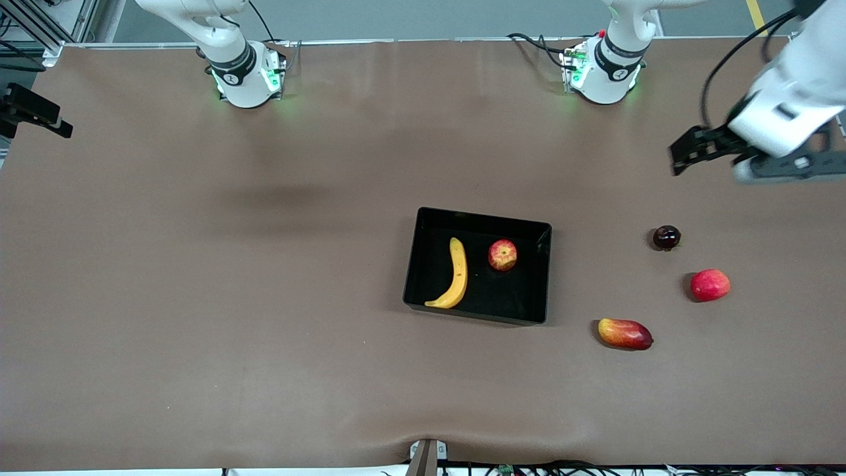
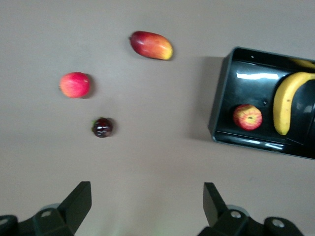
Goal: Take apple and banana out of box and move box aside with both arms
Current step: 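Move the left gripper from rest toward the black box, then lower the left gripper into the box and grasp the small apple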
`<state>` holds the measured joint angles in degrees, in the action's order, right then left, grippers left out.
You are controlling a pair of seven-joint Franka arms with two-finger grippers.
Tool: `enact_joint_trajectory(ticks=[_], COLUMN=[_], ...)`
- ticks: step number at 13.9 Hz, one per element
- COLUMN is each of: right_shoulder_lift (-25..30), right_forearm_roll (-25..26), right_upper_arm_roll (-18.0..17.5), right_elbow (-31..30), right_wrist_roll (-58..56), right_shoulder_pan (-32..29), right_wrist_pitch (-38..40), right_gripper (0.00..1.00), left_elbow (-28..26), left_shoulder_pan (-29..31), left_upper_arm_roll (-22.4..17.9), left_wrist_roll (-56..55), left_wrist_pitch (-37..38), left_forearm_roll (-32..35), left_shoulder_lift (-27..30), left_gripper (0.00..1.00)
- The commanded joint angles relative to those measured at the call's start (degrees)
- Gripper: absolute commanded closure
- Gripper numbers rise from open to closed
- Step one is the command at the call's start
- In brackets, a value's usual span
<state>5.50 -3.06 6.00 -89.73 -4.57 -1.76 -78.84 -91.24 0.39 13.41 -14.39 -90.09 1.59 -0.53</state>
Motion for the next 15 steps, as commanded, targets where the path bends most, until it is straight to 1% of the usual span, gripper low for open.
enact_joint_trajectory(ticks=[1, 3, 6, 8, 9, 11, 15], right_shoulder_lift=[-0.05, -0.05, -0.05, -0.05, -0.05, -0.05, -0.05], right_forearm_roll=[-0.98, -0.98, -0.98, -0.98, -0.98, -0.98, -0.98], right_upper_arm_roll=[-0.72, -0.72, -0.72, -0.72, -0.72, -0.72, -0.72], right_elbow=[0.17, 0.17, 0.17, 0.17, 0.17, 0.17, 0.17], right_wrist_roll=[-0.26, -0.26, -0.26, -0.26, -0.26, -0.26, -0.26], right_shoulder_pan=[-1.32, -1.32, -1.41, -1.49, -1.58, -1.58, -1.58], right_wrist_pitch=[0.35, 0.35, 0.35, 0.35, 0.35, 0.35, 0.35], right_gripper=[0.0, 0.0, 0.0, 0.0, 0.0, 0.0, 0.0], left_elbow=[0.45, 0.44, -0.52, -0.43, -0.43, -0.35, -0.52], left_shoulder_pan=[-2.57, -5.82, -10.92, -13.64, -14.27, -15.93, -17.43], left_upper_arm_roll=[3.1, 4.17, 4.08, 3.91, 4.08, 4.17, 4.08], left_wrist_roll=[-7.02, -14.66, -22.93, -26.81, -27.87, -30.16, -31.22], left_wrist_pitch=[-3.59, -8.06, -17.11, -21.86, -23.89, -25.92, -29.27], left_forearm_roll=[-0.71, -0.1, 1.04, 1.31, 3.48, 6.92, 7.2], left_shoulder_lift=[-4.9, -8.68, -14.65, -19.22, -21.51, -25.55, -31.36], left_gripper=[0.0, 0.0, 0.0, 0.0, 0.0, 0.0, 0.0])
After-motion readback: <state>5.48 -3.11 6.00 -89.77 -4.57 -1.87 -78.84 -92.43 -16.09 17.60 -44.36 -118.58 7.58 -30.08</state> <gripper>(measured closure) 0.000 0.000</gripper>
